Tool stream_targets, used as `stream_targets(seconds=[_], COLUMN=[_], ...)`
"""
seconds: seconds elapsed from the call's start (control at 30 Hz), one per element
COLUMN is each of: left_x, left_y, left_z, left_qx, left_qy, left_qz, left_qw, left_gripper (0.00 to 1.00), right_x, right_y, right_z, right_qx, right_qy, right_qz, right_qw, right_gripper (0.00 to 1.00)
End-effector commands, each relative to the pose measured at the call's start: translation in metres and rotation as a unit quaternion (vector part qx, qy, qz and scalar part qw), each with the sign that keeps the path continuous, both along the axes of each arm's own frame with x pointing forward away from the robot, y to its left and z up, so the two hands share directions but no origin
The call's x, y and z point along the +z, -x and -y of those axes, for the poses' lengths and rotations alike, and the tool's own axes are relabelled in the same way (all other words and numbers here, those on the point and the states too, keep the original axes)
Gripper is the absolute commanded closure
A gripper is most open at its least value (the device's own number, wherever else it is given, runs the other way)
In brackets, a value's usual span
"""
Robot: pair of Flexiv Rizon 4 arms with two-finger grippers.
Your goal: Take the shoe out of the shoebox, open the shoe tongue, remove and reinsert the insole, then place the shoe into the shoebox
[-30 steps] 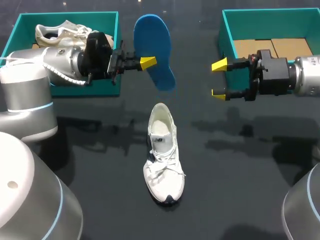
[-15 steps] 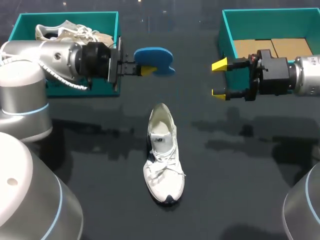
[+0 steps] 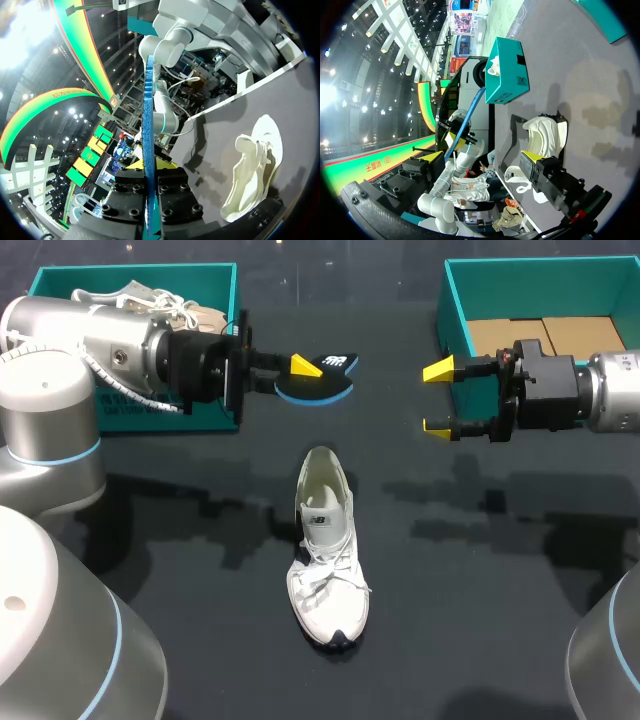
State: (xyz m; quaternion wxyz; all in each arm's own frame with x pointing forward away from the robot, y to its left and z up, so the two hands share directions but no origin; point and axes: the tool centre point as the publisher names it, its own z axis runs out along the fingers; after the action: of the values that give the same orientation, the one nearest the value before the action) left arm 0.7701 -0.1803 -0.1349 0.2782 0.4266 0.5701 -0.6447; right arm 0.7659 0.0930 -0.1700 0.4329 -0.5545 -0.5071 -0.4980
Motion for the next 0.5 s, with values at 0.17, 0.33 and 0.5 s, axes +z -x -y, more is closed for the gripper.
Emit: stream_targets(seconds=[0.17, 0.33, 0.5], left_x=[-0.01, -0.015, -0.018], left_y=[0.001, 0.0, -0.001], left_z=[0.013, 0.018, 0.022], left_qx=[0.024, 0.031, 0.049], left_qy=[0.006, 0.006, 0.003], left_qz=[0.106, 0.152, 0.186], left_qw=[0.994, 0.988, 0.981], left_gripper=[1.0, 1.0, 1.0], right_x=[0.001, 0.007, 0.007], right_y=[0.0, 0.005, 0.008], right_z=[-0.003, -0.016, -0.029], right_qx=[0.007, 0.023, 0.039], right_qy=[0.003, 0.006, 0.002], right_qz=[0.001, 0.005, 0.007], right_qw=[1.0, 1.0, 0.999], right_gripper=[0.0, 0.0, 0.0])
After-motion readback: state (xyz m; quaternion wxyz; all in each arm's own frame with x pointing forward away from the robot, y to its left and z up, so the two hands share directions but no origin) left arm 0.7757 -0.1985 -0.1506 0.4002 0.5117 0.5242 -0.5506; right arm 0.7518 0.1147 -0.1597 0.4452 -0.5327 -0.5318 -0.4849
